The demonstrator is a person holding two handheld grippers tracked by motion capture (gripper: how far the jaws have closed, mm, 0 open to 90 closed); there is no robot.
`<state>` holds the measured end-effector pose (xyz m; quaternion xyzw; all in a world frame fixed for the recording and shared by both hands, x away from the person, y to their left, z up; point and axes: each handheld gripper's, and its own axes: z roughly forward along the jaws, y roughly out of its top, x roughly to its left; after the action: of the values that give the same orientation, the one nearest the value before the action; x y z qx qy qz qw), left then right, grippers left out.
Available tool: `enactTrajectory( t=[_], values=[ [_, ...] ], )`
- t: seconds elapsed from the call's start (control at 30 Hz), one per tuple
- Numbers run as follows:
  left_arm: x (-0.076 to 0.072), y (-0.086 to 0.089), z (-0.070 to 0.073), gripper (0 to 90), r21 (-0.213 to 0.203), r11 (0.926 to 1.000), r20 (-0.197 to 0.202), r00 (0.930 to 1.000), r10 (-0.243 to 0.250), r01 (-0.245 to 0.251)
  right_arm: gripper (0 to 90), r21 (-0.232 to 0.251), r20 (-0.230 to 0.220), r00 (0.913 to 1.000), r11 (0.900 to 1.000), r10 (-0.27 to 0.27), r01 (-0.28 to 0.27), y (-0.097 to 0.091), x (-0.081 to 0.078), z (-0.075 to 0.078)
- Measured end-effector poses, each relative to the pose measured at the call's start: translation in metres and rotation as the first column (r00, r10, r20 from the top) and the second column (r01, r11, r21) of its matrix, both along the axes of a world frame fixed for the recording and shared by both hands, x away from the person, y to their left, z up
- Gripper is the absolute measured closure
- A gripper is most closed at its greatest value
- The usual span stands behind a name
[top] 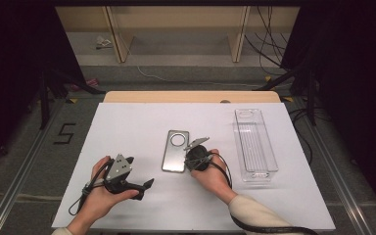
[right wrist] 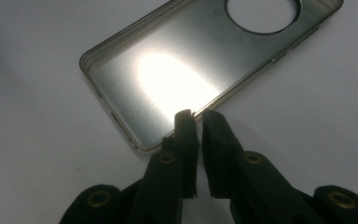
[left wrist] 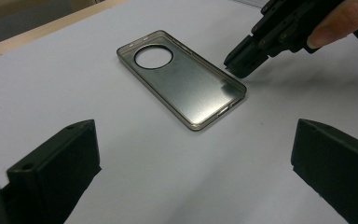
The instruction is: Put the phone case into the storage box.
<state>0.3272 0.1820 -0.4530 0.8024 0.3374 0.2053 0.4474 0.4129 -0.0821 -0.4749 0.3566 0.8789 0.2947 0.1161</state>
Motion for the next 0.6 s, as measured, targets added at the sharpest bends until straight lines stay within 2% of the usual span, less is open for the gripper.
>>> enactTrajectory(
  t=[0.07, 0.13, 0.17, 0.23, 0.37, 0.43, 0.47, 0.53, 0.6],
  values=[
    [0.000, 0.000, 0.000, 0.5, 0.000, 1.0000, 0.001, 1.0000, -0.001, 0.001, 76.0, -0.009, 0.016, 0.9998, 0.9999, 0.015, -0.015, 0.000, 0.001, 0.002],
    [0.000, 0.000, 0.000, 0.5, 0.000, 1.0000, 0.000, 1.0000, -0.001, 0.001, 65.9, 0.001, 0.031, 0.9993, 0.9998, 0.021, -0.021, -0.001, 0.002, 0.005],
    [0.000, 0.000, 0.000, 0.5, 0.000, 1.0000, 0.000, 1.0000, 0.000, 0.000, 59.9, 0.002, 0.053, 0.9982, 0.9996, 0.028, -0.028, -0.001, 0.003, 0.007],
    [0.000, 0.000, 0.000, 0.5, 0.000, 1.0000, -0.001, 1.0000, -0.001, 0.001, 53.4, 0.005, 0.070, 0.9968, 0.9992, 0.039, -0.039, -0.002, 0.004, 0.010],
    [0.000, -0.001, 0.000, 0.5, 0.002, 1.0000, -0.002, 1.0000, 0.000, 0.000, 39.7, 0.014, 0.109, 0.9902, 0.9959, 0.088, -0.090, -0.002, 0.005, 0.016],
    [0.000, -0.001, -0.001, 0.5, 0.005, 1.0000, -0.003, 1.0000, -0.003, 0.003, 36.5, 0.010, 0.127, 0.9842, 0.9920, 0.124, -0.126, -0.001, 0.005, 0.019],
    [0.000, -0.001, -0.001, 0.5, 0.008, 1.0000, -0.003, 1.0000, -0.005, 0.005, 34.5, -0.009, 0.137, 0.9793, 0.9888, 0.149, -0.149, 0.000, 0.005, 0.020],
    [0.000, -0.001, -0.001, 0.5, 0.009, 0.9999, -0.002, 1.0000, -0.005, 0.005, 32.8, -0.041, 0.148, 0.9688, 0.9800, 0.199, -0.195, 0.003, 0.004, 0.022],
    [0.000, -0.002, -0.001, 0.5, 0.014, 0.9999, -0.001, 1.0000, -0.007, 0.007, 31.9, -0.049, 0.146, 0.9572, 0.9682, 0.250, -0.245, 0.005, 0.004, 0.024]
  ],
)
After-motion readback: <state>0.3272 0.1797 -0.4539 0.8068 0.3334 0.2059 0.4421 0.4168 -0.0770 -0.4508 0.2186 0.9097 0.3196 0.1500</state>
